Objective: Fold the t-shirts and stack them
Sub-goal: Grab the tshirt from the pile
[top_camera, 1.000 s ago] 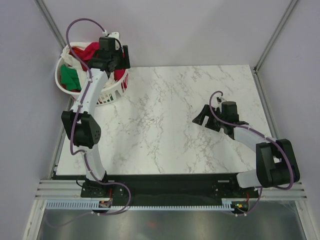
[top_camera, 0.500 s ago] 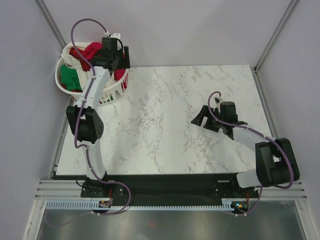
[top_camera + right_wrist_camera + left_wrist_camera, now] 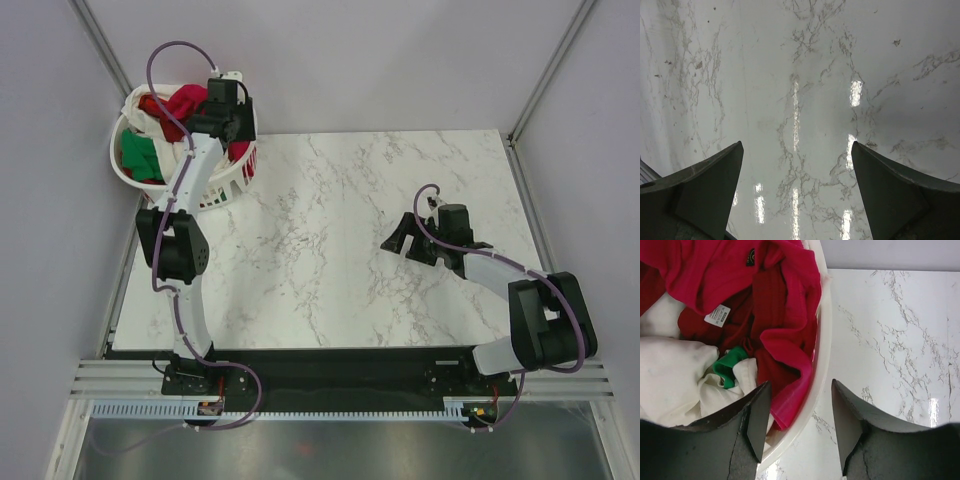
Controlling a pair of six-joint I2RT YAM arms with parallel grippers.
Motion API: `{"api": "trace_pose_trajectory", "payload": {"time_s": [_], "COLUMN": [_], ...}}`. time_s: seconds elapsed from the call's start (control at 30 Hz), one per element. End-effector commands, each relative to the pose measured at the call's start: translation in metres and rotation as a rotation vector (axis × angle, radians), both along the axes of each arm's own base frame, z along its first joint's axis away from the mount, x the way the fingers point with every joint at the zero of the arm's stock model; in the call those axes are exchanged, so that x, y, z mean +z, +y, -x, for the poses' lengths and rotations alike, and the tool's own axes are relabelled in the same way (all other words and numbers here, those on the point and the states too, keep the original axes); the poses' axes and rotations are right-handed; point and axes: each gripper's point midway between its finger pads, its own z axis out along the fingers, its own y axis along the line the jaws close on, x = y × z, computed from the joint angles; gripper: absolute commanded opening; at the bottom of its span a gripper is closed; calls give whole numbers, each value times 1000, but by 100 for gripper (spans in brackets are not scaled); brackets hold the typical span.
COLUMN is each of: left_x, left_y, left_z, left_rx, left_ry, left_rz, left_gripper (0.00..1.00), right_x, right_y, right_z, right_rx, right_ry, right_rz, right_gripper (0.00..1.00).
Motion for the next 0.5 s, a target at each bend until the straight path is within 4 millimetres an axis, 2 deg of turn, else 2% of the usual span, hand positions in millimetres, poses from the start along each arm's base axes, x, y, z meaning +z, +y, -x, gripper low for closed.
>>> {"api": "trace_pose_trajectory", "payload": {"time_s": [0.0, 0.13, 0.2, 0.3, 0.37, 0.47], "left_x": [-6, -9, -13, -15, -16, -19], "left_y": [6, 7, 8, 9, 11, 12], "left_z": [-4, -3, -3, -1, 0, 0], "left_rx": [5, 5, 9, 13, 21, 17], "left_ry": [4, 12, 20, 27, 31, 37], "left_rz": [-40, -46, -49, -52, -60, -67], "left_gripper": [57, 57, 63, 63, 63, 55], "right_x": [12, 11, 11, 11, 11, 11], "right_y": [6, 6, 6, 6, 6, 5], "right_z": [-12, -12, -12, -12, -12, -12], "right_rx": [21, 21, 21, 22, 22, 20], "right_ry": [-47, -46, -44, -44, -44, -44], "right_rz": [-11, -9, -10, -7, -7, -7], "right_gripper": [98, 98, 98, 98, 98, 98]}}
